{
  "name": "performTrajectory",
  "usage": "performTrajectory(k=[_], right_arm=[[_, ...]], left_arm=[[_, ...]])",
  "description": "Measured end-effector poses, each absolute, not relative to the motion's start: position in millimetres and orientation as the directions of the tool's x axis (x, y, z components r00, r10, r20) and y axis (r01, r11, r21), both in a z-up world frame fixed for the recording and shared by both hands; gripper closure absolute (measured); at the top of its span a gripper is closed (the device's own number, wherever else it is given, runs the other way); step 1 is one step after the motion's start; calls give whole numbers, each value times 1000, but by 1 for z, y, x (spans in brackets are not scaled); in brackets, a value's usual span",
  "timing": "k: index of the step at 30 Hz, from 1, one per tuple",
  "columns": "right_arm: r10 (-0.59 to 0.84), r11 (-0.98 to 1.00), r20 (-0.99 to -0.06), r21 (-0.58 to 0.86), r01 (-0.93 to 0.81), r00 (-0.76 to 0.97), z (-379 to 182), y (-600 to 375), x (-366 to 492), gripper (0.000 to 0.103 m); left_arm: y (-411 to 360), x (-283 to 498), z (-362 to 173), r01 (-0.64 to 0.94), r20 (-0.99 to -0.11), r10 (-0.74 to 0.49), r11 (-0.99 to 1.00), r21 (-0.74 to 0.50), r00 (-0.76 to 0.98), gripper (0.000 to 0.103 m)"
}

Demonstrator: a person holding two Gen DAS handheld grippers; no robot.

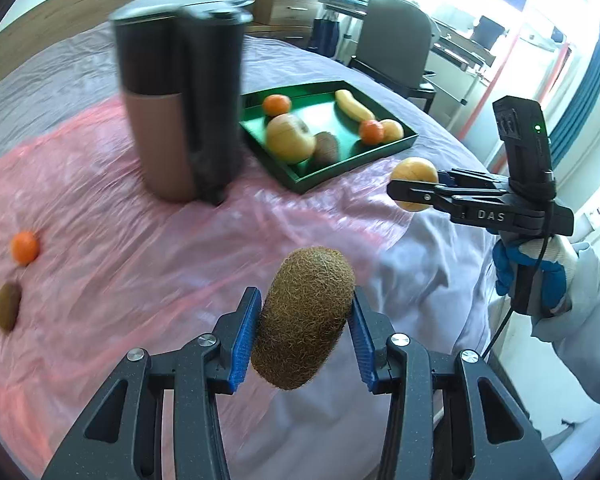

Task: Organize fruits
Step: 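Lift and carry the kiwi and pear in both tools toward the green tray, then lower and release the kiwi and pear into the tray with both tools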

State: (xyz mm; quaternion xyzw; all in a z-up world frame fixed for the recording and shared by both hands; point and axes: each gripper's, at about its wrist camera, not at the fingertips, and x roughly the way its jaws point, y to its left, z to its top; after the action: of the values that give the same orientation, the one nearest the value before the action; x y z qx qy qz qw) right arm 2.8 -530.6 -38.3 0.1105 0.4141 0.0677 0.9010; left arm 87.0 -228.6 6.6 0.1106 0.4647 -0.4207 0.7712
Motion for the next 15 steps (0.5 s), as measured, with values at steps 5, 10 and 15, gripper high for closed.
performTrajectory(k=[5, 10, 15], right_arm=[[185, 966, -717, 259, 9, 672, -40, -562, 14, 22], [163, 965, -702, 259, 35, 693, -42, -585, 36, 22], [142, 966, -694, 252, 53, 706, -48, -601, 55, 23]], left_arm=[[-271, 97, 8, 774, -806, -555, 596, -214, 204, 64], [-313, 112, 11, 788, -798, -567, 580, -209, 205, 64], [-357, 143, 19, 766, -772, -589, 603, -223, 239, 64]])
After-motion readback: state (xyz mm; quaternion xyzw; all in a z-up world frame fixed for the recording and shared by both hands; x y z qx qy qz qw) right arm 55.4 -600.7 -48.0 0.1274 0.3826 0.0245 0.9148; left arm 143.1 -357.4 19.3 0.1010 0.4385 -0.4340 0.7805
